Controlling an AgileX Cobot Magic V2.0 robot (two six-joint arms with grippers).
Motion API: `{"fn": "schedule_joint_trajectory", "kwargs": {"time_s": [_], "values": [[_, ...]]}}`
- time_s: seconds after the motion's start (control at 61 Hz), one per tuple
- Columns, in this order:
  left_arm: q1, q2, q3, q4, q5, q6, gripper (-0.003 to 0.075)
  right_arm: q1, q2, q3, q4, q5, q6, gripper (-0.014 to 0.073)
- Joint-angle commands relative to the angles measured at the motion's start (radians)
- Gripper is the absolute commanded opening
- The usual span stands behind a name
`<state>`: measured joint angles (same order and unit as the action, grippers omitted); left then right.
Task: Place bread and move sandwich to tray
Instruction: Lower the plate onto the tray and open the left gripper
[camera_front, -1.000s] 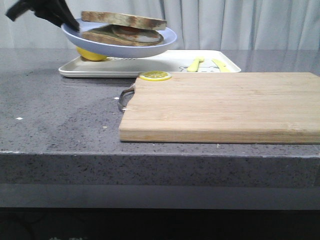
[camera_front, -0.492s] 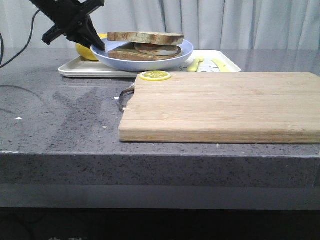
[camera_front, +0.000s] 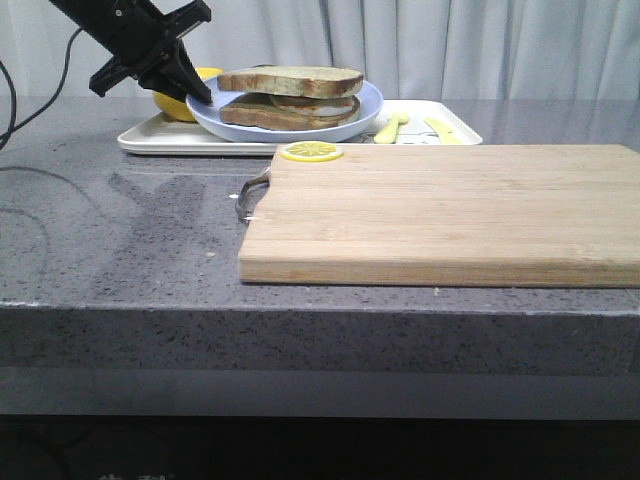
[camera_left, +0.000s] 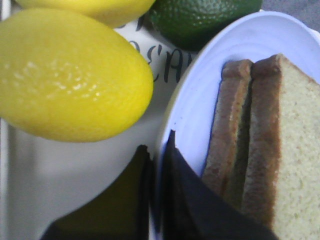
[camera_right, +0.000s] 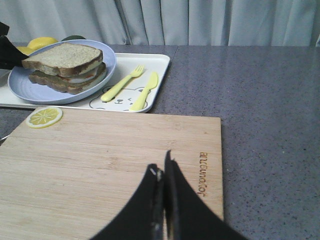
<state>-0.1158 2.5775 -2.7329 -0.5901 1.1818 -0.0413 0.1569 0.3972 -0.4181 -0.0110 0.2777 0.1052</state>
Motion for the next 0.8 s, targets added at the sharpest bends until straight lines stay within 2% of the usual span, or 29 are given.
{"fn": "schedule_joint_trajectory", "kwargs": {"time_s": [0.0,0.066,0.115,0.18,0.328,0.426,0.639,0.705,0.787], "values": [[-0.004,-0.067,-0.038,-0.083,-0.037,-0.007,-0.0019,-0.004,0.004,-0.026,0.0,-0.079,0.001,-0.0062],[-0.005,-0.064,-0.038,-0.083,-0.03,-0.007,-0.0014,-0.004,0.004,-0.026,0.0,-0.079,0.001,-0.0062],[-0.006,-0.061,-0.038,-0.083,-0.03,-0.003,0.0017,-0.004,0.004,-0.026,0.0,-0.079,0.001,-0.0062],[-0.008,-0.061,-0.038,-0.083,-0.034,-0.001,0.0089,-0.004,0.004,-0.026,0.0,-0.079,0.001,-0.0062],[-0.008,-0.061,-0.038,-0.083,-0.043,0.023,0.0316,-0.004,0.004,-0.026,0.0,-0.079,0.001,-0.0062],[0.0,-0.061,-0.048,-0.083,-0.031,0.023,0.0395,-0.004,0.004,-0.026,0.0,-0.079,0.001,-0.0062],[0.028,-0.061,-0.149,-0.083,0.076,0.023,0.0359,-0.004,0.004,-0.026,0.0,-0.079,0.001,-0.0062],[0.031,-0.067,-0.171,-0.093,0.076,0.012,0.0323,-0.004,0.004,-0.026,0.0,-0.079,0.001,-0.0062],[0.035,-0.079,-0.194,-0.099,0.076,0.011,0.0242,-0.004,0.004,-0.026,0.0,-0.079,0.001,-0.0062]]}}
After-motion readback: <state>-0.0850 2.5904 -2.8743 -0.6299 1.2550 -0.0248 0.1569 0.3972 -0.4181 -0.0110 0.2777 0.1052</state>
